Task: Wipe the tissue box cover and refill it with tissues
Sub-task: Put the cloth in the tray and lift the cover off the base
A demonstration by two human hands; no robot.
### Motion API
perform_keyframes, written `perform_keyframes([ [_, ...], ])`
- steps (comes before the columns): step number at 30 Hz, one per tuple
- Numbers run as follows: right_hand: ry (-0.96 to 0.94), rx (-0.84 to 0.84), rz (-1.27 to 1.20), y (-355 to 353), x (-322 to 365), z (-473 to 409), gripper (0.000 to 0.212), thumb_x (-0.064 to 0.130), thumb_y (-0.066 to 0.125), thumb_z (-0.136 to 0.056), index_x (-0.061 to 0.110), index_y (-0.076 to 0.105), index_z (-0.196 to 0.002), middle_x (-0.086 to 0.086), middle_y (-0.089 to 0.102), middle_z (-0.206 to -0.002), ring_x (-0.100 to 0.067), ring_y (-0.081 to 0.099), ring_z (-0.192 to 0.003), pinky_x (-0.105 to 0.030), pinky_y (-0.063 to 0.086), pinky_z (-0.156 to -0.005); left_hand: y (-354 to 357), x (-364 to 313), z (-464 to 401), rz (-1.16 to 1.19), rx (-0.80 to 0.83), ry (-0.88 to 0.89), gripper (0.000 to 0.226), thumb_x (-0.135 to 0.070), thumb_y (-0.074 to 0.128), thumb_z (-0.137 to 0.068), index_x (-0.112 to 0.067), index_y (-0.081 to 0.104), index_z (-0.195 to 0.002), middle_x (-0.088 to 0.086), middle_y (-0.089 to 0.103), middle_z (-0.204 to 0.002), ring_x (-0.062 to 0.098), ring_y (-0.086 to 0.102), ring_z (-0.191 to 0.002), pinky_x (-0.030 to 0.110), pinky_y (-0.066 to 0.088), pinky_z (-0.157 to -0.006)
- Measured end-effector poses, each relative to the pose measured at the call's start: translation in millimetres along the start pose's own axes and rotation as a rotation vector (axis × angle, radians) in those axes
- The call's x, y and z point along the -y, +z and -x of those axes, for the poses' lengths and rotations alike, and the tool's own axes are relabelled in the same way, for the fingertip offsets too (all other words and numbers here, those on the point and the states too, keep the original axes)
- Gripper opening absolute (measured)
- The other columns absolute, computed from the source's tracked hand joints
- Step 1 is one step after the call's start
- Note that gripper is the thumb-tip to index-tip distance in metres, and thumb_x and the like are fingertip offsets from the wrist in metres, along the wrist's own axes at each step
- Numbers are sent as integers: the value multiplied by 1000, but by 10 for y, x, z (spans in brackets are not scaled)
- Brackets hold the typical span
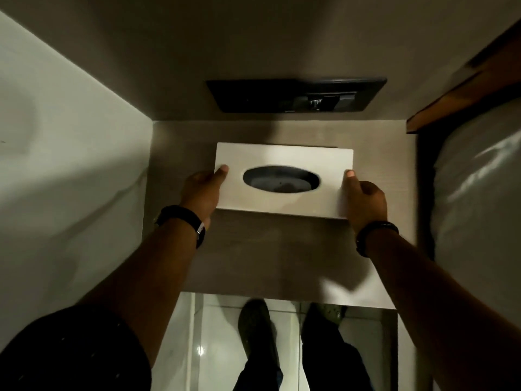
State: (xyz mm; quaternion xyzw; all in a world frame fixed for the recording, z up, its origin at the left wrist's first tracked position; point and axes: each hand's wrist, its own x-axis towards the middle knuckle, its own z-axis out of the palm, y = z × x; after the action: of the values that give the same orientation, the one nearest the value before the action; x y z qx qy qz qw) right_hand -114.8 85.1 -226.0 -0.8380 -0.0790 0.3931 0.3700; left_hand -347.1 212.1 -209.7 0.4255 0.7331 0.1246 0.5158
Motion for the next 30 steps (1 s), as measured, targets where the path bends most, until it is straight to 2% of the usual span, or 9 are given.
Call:
perform_keyframes([
  [5, -33, -40, 23, 38, -57, 10, 46, 52, 48, -94, 11, 61, -77, 1, 56, -72, -10, 51, -68, -23, 37, -59, -26, 64, -40, 39, 11, -18, 25, -48, 63, -85, -25, 63, -74, -8, 66, -76, 7, 62, -69, 23, 46, -54],
  [9, -63, -67, 35, 79, -37, 31, 44, 47, 46, -97, 15, 60, -71, 3, 56, -70, -6, 50, -66, -21, 37, -59, 26, 52, -24, -19, -41, 23, 31, -47, 61, -88, -20, 60, -72, -7, 61, -70, 4, 56, -60, 10, 40, -36],
  [13, -46, -70, 36, 57, -32, 7, 48, 47, 48, -96, 15, 54, -61, 1, 53, -63, -9, 47, -61, -23, 36, -58, 31, 73, -11, 8, -68, 20, 34, -46, 62, -87, -22, 60, -65, -8, 61, -67, 4, 56, -58, 8, 38, -35],
  [15, -19, -71, 22, 29, -31, -7, 48, 48, 49, -95, 15, 54, -61, 1, 54, -65, -10, 48, -63, -24, 37, -60, 11, 80, -3, -12, -57, 27, 36, -48, 61, -87, -22, 59, -63, -7, 62, -67, 6, 58, -60, 14, 45, -45],
  [17, 13, -72, -4, 0, -23, -8, 44, 49, 52, -93, 19, 56, -61, 4, 56, -68, -9, 50, -66, -24, 37, -61, -1, 95, 9, -4, -16, 12, 33, -48, 62, -87, -23, 61, -67, 3, 69, -81, 19, 65, -76, 32, 57, -68],
  [18, 29, -73, -14, -14, -19, -2, 43, 49, 53, -92, 20, 56, -61, 6, 56, -69, -8, 51, -67, -24, 37, -63, -7, 104, 16, 10, 5, 0, 30, -48, 62, -87, -23, 62, -70, 10, 70, -91, 27, 67, -86, 43, 57, -80],
  [20, 51, -67, -31, -41, -9, 20, 42, 48, 56, -91, 19, 57, -61, 6, 57, -69, -9, 51, -67, -27, 38, -69, -14, 102, 44, 33, 27, -9, 27, -47, 62, -87, -23, 63, -73, 13, 70, -99, 32, 66, -94, 51, 54, -88],
  [24, 75, -52, -60, -89, 11, 49, 40, 45, 58, -90, 19, 55, -60, 3, 55, -70, -12, 51, -68, -33, 41, -76, 15, 59, 50, 52, 58, 9, 25, -46, 61, -87, -25, 63, -74, 0, 69, -85, 23, 66, -85, 40, 56, -78],
  [30, 72, -43, -115, -67, 61, 57, 32, 48, 59, -89, 20, 53, -73, 4, 53, -75, -11, 50, -71, -33, 43, -76, 69, 42, 42, 61, 26, 13, 27, -53, 60, -86, -27, 61, -78, -4, 67, -84, 13, 65, -78, 27, 49, -60],
])
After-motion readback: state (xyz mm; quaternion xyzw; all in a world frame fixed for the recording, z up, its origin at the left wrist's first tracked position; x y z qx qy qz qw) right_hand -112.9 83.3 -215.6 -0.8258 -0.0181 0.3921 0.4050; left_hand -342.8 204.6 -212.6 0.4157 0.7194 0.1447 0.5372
